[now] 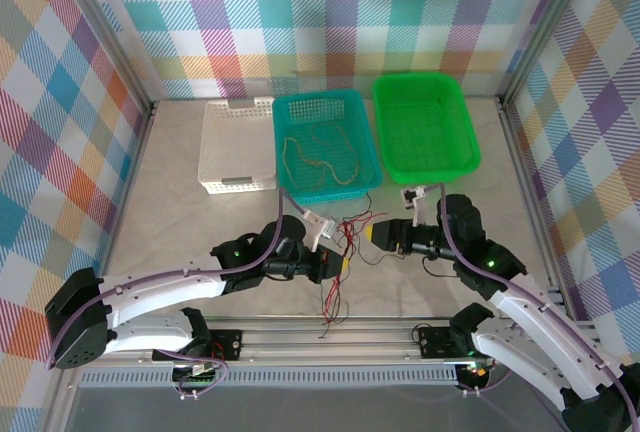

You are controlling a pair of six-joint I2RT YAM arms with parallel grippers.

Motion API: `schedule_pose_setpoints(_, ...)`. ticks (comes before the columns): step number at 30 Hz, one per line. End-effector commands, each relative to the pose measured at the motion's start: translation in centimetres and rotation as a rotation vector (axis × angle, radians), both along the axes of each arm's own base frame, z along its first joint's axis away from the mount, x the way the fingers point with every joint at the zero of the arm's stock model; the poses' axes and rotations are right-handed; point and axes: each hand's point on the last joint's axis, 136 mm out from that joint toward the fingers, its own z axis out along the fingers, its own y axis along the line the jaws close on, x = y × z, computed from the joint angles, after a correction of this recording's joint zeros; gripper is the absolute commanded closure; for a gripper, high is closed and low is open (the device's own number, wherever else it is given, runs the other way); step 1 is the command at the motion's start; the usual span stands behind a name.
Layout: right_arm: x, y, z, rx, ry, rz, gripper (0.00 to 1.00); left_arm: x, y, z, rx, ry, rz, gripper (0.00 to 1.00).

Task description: Untangle the cables

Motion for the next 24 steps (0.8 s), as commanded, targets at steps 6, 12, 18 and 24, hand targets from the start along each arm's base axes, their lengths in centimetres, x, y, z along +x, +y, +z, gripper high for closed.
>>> schedule_pose_setpoints(6, -1.3, 2.1, 0.8, 0.151, -0.036, 0.124, 0.52, 0.3, -0.7, 3.3, -0.084, -0.038, 0.009, 1.0)
schedule_pose_setpoints(12, -1.2, 3.4, -0.6, 0.137, -0.042, 0.138, 0.52, 0.2, -1.1, 5.0, -0.141, -0.033, 0.003, 1.0)
schedule_pose_setpoints(18, -1.0, 4.3, -1.9, 0.096, -0.035, 0.149, 0.55, 0.2, -0.8, 6.2, -0.167, -0.048, 0.017, 1.0)
schedule_pose_setpoints(24, -0.9, 4.6, -1.5, 0.12, -0.052, 0.146, 0.69, 0.4, -0.2, 7.1, -0.2, -0.059, 0.05, 1.0)
